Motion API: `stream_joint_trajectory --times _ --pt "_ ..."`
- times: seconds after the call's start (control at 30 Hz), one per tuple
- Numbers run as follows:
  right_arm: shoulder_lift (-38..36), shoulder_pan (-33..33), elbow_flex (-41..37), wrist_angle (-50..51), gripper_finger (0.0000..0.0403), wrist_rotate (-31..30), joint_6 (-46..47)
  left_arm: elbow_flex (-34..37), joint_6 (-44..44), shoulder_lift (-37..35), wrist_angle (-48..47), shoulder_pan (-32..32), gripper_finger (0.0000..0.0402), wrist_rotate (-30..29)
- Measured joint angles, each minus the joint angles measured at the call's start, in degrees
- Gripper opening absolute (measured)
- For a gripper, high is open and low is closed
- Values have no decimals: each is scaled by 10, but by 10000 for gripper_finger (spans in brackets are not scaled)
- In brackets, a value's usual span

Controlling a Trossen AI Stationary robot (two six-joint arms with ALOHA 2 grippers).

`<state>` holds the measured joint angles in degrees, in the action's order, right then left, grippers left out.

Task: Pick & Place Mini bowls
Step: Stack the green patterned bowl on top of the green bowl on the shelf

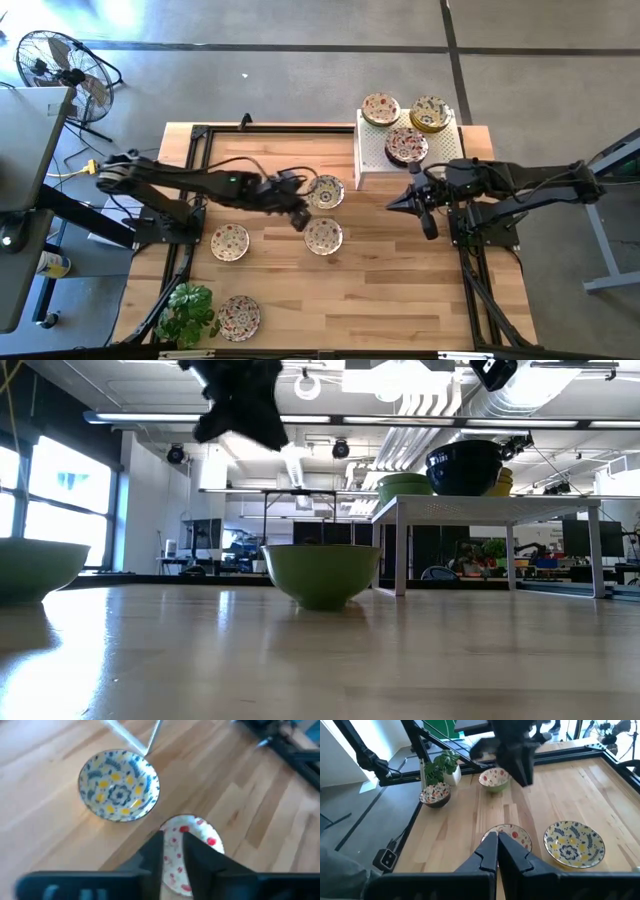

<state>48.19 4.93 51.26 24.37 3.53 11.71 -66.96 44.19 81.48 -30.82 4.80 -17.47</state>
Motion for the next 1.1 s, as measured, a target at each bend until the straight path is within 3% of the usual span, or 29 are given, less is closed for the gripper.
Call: stream_joint_trajectory --times 0.13,0.47,0.87,1.1 --pt "25 0 0 -14 0 0 1 41 -43 -32 62 18 9 -18" --pt "94 0 2 -58 0 -8 33 163 -135 -121 241 24 4 6" --pt "147 0 2 -85 1 -38 80 275 -173 -254 245 23 1 4" --pt "158 14 8 -82 1 -78 90 280 -176 -262 177 24 1 0"
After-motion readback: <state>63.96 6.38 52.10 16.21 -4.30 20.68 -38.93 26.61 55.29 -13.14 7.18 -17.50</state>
